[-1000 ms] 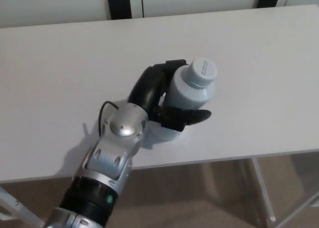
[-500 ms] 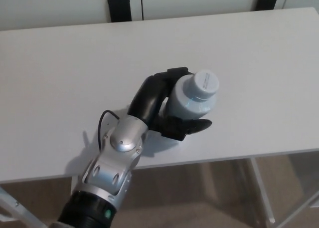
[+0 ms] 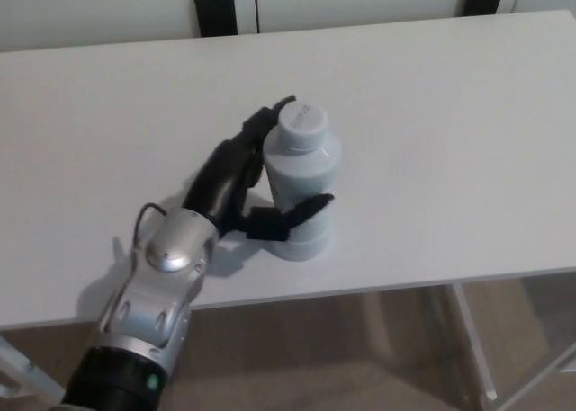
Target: The robot picks up a bottle from a person using its left hand and walk towards the table in frontand put the bottle on the table.
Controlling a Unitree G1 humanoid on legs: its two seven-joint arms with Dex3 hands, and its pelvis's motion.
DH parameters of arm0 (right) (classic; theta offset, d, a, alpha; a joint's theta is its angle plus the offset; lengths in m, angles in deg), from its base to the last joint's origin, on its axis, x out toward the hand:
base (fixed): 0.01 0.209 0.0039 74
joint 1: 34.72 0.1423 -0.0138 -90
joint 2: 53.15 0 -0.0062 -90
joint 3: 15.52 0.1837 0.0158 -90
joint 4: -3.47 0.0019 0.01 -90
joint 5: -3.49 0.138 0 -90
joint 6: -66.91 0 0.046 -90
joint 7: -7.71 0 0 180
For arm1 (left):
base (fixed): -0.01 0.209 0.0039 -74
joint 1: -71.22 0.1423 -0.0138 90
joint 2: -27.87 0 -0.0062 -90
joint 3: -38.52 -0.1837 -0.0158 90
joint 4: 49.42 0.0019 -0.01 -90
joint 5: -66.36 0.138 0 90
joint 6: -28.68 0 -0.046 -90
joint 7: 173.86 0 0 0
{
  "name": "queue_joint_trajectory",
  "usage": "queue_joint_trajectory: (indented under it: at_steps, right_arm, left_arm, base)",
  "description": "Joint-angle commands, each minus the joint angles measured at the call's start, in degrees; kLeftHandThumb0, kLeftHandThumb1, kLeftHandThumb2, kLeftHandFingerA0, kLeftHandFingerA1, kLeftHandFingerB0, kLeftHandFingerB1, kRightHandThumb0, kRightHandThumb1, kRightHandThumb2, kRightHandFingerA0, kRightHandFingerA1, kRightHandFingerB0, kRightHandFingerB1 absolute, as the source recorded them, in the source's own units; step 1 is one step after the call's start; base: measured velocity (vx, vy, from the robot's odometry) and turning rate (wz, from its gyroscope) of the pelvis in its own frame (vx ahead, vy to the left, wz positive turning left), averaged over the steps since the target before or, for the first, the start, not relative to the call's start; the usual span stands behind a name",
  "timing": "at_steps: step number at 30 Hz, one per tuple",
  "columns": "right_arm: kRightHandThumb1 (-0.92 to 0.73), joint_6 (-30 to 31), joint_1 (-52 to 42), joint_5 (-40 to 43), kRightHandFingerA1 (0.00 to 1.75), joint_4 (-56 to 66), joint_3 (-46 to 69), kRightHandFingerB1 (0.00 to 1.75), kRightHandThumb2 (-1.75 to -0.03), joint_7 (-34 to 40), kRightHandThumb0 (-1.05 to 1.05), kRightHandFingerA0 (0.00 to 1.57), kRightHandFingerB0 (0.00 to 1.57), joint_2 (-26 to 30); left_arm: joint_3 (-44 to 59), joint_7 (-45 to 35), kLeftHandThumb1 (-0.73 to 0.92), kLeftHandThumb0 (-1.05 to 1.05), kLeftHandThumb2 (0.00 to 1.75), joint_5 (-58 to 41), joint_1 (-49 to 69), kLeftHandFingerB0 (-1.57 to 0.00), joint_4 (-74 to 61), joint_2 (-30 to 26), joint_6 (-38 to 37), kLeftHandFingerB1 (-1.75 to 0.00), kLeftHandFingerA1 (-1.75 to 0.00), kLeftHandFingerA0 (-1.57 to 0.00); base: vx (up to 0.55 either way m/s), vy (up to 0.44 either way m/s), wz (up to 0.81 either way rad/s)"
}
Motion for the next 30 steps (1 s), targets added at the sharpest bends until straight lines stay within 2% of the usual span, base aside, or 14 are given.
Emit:
queue_joint_trajectory:
  at_steps: [1,2,8,12,13,14,16,18,19,21,22,23,24,30]
  right_arm:
    - [-0.82,0.13,-0.15,0.85,0.38,-0.2,0.43,0.36,-0.65,-0.38,-0.64,0.45,0.41,0.1]
    - [-0.83,-0.09,-0.19,0.7,0.39,-0.14,0.31,0.36,-0.65,-0.3,-0.64,0.45,0.42,0.13]
    - [-0.83,0.24,0.04,1.0,0.38,-0.13,0.6,0.36,-0.65,-0.74,-0.64,0.44,0.41,0.04]
    - [-0.82,-0.17,0.05,1.06,0.38,0.16,0.69,0.36,-0.65,-0.75,-0.65,0.46,0.43,0.33]
    - [-0.77,-0.04,0.15,0.9,0.39,0.05,0.56,0.36,-0.68,-0.69,-0.68,0.44,0.4,0.31]
    - [-0.71,-0.04,0.2,0.96,0.53,-0.11,0.64,0.48,-1.04,-0.98,-0.7,0.37,0.3,0.23]
    - [-0.7,-0.1,0.16,1.17,0.53,-0.13,0.84,0.47,-1.04,-1.72,-0.68,0.37,0.29,0.57]
    - [-0.7,-0.03,0.24,1.14,0.53,-0.12,0.91,0.47,-1.04,-1.81,-0.71,0.37,0.28,0.6]
    - [-0.82,0.03,0.5,1.23,0.38,-0.17,1.06,0.36,-0.65,-2.02,-0.65,0.44,0.42,0.8]
    - [-0.83,0.2,0.82,0.96,0.38,-0.17,0.89,0.36,-0.65,-2.05,-0.65,0.44,0.41,1.0]
    - [-0.7,0.43,1.14,0.88,0.53,-0.01,0.84,0.47,-1.04,-2.33,-0.69,0.38,0.28,1.43]
    - [-0.71,0.56,1.45,0.65,0.53,0.01,0.65,0.47,-1.04,-2.47,-0.69,0.37,0.28,1.78]
    - [-0.8,0.59,1.68,0.52,0.39,-0.06,0.56,0.36,-0.66,-2.41,-0.66,0.44,0.4,1.8]
    - [-0.84,0.66,2.16,-0.4,0.38,0.42,-0.36,0.36,-0.66,-1.61,-0.64,0.44,0.4,1.93]
  left_arm:
    - [1.37,-3.47,0.54,-0.87,0.58,-1.32,-0.88,0.0,1.32,-2.16,-2.11,0.0,0.0,0.0]
    - [1.53,-4.12,0.42,-0.87,0.77,-1.51,-0.89,0.0,1.35,-2.57,-2.01,0.0,0.0,0.0]
    - [1.8,-6.76,0.49,-0.91,0.84,-1.58,-1.08,0.0,0.88,-4.73,-1.44,0.0,0.0,0.0]
    - [3.33,-11.73,0.53,-0.87,0.57,-4.8,-1.05,0.0,-0.86,-7.57,1.94,0.0,0.0,0.0]
    - [3.66,-12.45,0.53,-0.88,0.56,-5.13,-0.73,0.0,-1.67,-8.43,2.53,0.0,0.0,0.0]
    - [4.23,-13.66,0.53,-0.89,0.57,-5.79,-0.19,0.0,-2.83,-9.63,2.89,0.0,0.0,0.0]
    - [5.29,-15.87,0.42,-0.88,0.79,-7.07,1.74,0.0,-6.24,-12.13,3.51,0.0,0.0,0.0]
    - [5.46,-16.77,0.44,-0.89,0.8,-7.3,3.39,0.0,-9.35,-13.98,4.17,0.0,0.0,0.0]
    - [6.06,-17.7,0.44,-0.89,0.79,-8.21,4.65,0.0,-11.48,-15.08,4.47,0.0,0.0,0.0]
    - [8.46,-19.45,0.46,-0.88,0.79,-11.3,10.11,0.0,-17.88,-17.15,4.4,0.0,0.0,0.0]
    - [10.96,-20.21,0.4,-0.84,0.76,-13.85,17.29,0.0,-25.09,-18.05,1.94,0.0,0.0,0.0]
    - [12.95,-20.13,0.49,-0.87,0.56,-15.71,22.95,0.0,-31.16,-18.23,0.79,0.0,0.0,0.0]
    - [13.98,-19.97,0.47,-0.92,0.58,-16.47,25.51,0.0,-34.14,-18.23,0.63,0.0,0.0,0.0]
    - [22.75,-22.48,0.47,-0.97,0.6,-23.95,47.82,0.0,-56.52,-16.76,-5.5,0.0,0.0,0.0]
  base:
    - [0.0,0.0,0.0]
    - [0.0,0.0,0.0]
    - [0.0,0.0,0.0]
    - [0.0,0.0,0.0]
    - [0.0,0.0,0.0]
    - [0.0,0.0,0.0]
    - [0.0,0.0,0.0]
    - [0.0,0.0,0.0]
    - [0.0,0.0,0.0]
    - [0.0,0.0,0.0]
    - [0.0,0.0,0.0]
    - [0.0,0.0,0.0]
    - [0.0,0.0,0.0]
    - [0.0,0.0,0.0]
